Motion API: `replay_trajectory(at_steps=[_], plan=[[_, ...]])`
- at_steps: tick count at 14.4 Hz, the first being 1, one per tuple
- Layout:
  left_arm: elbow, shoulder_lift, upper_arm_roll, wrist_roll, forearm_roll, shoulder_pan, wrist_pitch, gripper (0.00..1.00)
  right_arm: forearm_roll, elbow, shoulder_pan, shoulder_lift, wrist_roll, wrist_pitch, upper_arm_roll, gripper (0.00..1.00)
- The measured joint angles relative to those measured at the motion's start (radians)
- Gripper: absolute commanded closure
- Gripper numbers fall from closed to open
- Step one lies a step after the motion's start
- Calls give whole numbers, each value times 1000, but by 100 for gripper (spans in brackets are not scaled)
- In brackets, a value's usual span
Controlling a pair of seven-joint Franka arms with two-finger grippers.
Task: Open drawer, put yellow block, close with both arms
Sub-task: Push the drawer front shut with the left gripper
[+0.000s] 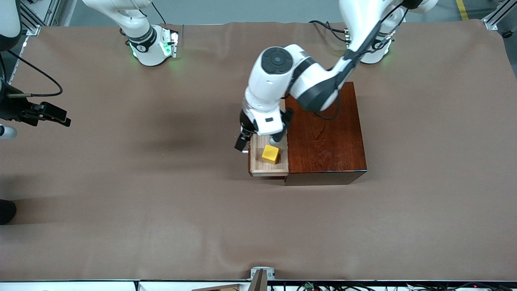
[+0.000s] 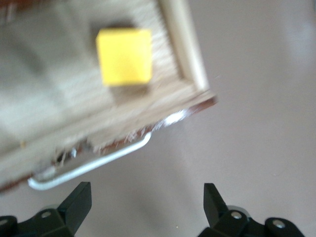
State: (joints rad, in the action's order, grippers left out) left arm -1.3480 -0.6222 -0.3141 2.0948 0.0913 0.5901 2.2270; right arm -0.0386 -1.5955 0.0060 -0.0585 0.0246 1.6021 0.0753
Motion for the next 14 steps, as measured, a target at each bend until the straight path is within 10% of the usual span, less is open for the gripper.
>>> replay_trajectory(at_steps=[14], plan=[[2,-68,20,382,0,58,-117,0,0,1,0,0,0,1,0,0]])
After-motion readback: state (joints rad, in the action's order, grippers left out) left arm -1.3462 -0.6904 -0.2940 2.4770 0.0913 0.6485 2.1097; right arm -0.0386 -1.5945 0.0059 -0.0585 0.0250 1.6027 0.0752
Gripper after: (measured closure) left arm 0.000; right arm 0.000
